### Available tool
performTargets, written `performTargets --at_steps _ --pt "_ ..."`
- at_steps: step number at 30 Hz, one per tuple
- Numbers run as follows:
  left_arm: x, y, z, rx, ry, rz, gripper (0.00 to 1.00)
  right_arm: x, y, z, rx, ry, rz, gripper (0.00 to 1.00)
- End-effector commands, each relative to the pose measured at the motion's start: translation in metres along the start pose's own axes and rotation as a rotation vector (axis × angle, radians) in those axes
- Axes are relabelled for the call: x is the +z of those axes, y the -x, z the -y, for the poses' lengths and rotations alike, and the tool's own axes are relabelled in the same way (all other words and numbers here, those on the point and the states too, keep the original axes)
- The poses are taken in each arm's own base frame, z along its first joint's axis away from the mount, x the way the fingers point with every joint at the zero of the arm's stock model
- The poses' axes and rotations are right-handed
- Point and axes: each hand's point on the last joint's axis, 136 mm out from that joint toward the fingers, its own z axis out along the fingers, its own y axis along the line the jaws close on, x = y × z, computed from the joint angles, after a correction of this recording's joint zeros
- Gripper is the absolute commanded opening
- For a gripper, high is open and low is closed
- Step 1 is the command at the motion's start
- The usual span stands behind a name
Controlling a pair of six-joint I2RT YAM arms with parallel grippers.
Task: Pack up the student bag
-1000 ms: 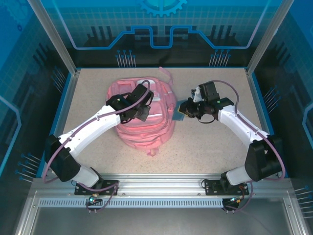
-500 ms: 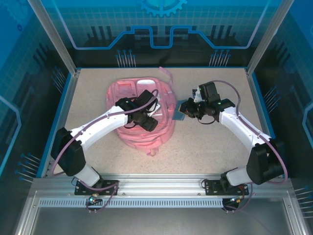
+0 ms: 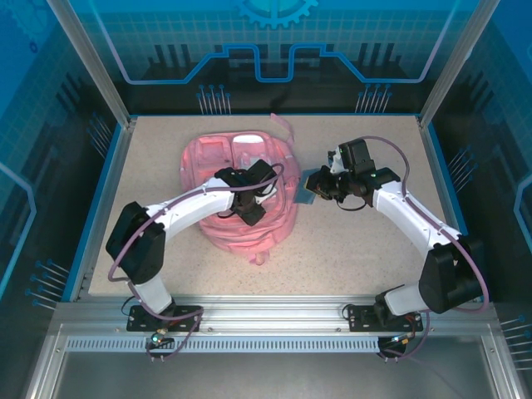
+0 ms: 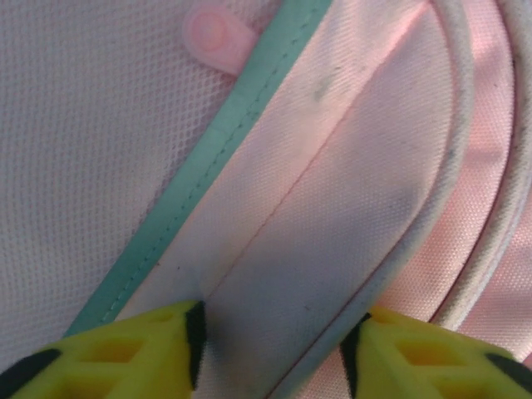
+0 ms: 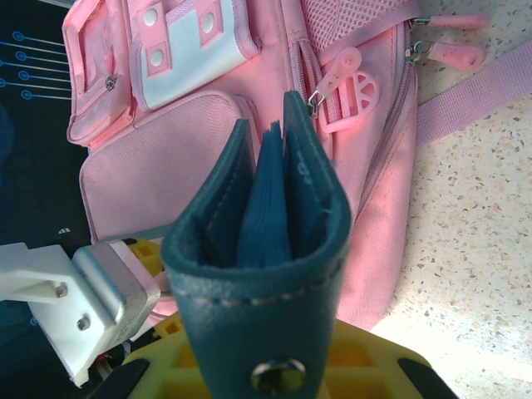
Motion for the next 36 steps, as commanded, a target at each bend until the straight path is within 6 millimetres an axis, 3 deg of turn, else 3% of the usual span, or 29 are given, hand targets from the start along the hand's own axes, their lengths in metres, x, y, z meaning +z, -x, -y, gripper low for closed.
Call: performTargets --at_steps 1,9,16,20,22,29,36 --pt "-0.009 0.008 -0.019 0.011 0.098 0.012 0.39 -0.007 -0.001 0.002 0.007 -0.003 0.008 0.14" --pt "-0.038 0.026 -0.015 0.011 0.038 0.104 0.25 -0.009 -0.001 0.0 0.004 0.002 0.01 0.13" --pt "-0.04 0.024 -0.011 0.04 0.003 0.082 0.19 -0.011 -0.001 -0.003 0.001 0.01 0.01 0.14" --pt "-0.044 0.033 -0.016 0.015 0.014 0.121 0.12 -0.011 -0.002 -0.005 -0.002 0.018 0.009 0.14" --pt "-0.054 0.043 -0.02 -0.017 0.028 0.171 0.1 -0.011 -0.004 -0.009 -0.01 0.041 0.009 0.13" --pt "-0.118 0.099 -0.034 -0.202 0.009 0.451 0.08 -0.006 -0.014 -0.029 -0.017 0.123 0.007 0.13" --pt "-0.147 0.133 -0.032 -0.301 -0.075 0.548 0.08 0.012 -0.024 -0.061 -0.002 0.235 -0.02 0.13"
